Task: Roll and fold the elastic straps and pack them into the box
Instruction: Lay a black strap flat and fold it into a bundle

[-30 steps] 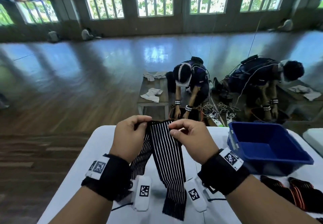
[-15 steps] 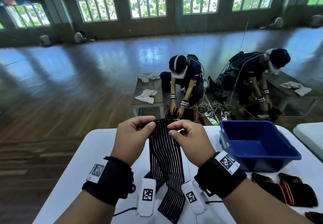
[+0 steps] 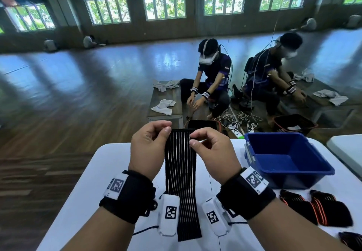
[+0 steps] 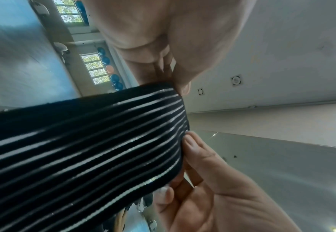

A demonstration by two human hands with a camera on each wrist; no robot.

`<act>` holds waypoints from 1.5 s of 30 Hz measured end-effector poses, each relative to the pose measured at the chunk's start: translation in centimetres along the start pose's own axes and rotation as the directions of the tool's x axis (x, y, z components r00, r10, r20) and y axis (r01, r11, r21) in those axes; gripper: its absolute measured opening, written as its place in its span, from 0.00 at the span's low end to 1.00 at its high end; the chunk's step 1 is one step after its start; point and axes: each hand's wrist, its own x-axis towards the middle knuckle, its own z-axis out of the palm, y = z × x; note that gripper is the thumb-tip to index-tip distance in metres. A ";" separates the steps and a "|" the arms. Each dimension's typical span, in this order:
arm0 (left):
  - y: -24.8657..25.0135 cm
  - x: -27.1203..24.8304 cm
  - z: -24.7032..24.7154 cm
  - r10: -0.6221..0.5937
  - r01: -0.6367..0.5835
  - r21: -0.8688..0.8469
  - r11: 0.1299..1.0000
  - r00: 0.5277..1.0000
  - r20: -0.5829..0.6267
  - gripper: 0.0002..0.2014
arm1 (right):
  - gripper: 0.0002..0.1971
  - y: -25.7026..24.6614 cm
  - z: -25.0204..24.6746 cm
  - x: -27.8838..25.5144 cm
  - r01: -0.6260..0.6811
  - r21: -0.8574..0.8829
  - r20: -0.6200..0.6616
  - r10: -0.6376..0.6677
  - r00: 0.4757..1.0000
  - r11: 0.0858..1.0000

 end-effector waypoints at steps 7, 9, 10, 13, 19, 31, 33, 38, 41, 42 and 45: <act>0.9 -0.9 0.5 0.012 -0.011 -0.059 0.998 1.000 0.026 0.05 | 0.08 -0.3 0.0 -0.3 0.035 0.002 -0.071 -0.035 0.997 0.999; 1.1 -1.6 0.5 0.025 -0.016 -0.105 0.994 0.996 0.082 0.07 | 0.08 -0.2 0.0 -0.3 0.036 0.030 -0.094 -0.033 0.995 0.999; 0.9 -1.9 0.5 0.049 -0.037 -0.104 0.994 0.993 0.110 0.08 | 0.08 -0.2 0.0 -0.2 0.037 0.038 -0.102 -0.033 0.994 0.999; 0.7 -2.9 0.8 0.090 -0.079 -0.059 0.995 0.977 0.195 0.12 | 0.09 -0.5 -0.1 0.0 0.036 0.059 -0.123 -0.029 0.992 0.998; 0.3 -2.8 1.9 0.051 -0.045 -0.042 0.998 0.986 0.158 0.25 | 0.09 -1.0 -0.1 -0.1 0.022 0.083 -0.103 -0.013 0.995 0.996; -1.9 2.3 3.4 -0.127 0.127 -0.159 0.979 0.992 0.012 0.23 | 0.26 7.3 0.3 -8.3 -0.305 -0.260 0.381 0.387 0.840 0.916; -3.3 3.5 3.7 -0.131 0.129 -0.112 0.985 0.991 -0.007 0.23 | 0.29 9.0 0.1 -10.4 -0.372 -0.291 0.436 0.468 0.769 0.882; -7.9 5.7 4.8 -0.170 0.170 0.040 0.985 0.986 -0.005 0.23 | 0.31 11.3 -0.9 -14.4 -0.518 -0.291 0.437 0.594 0.675 0.804; -12.3 6.1 5.3 -0.225 0.214 0.186 0.959 0.973 0.041 0.23 | 0.30 11.8 -1.3 -16.5 -0.615 -0.288 0.388 0.677 0.625 0.734; -13.7 5.9 5.6 -0.254 0.231 0.232 0.945 0.965 0.072 0.23 | 0.29 12.0 -1.3 -17.3 -0.642 -0.291 0.368 0.702 0.609 0.709; -17.3 4.7 6.7 -0.320 0.242 0.367 0.898 0.932 0.169 0.20 | 0.24 12.5 -1.2 -20.0 -0.673 -0.331 0.317 0.750 0.580 0.661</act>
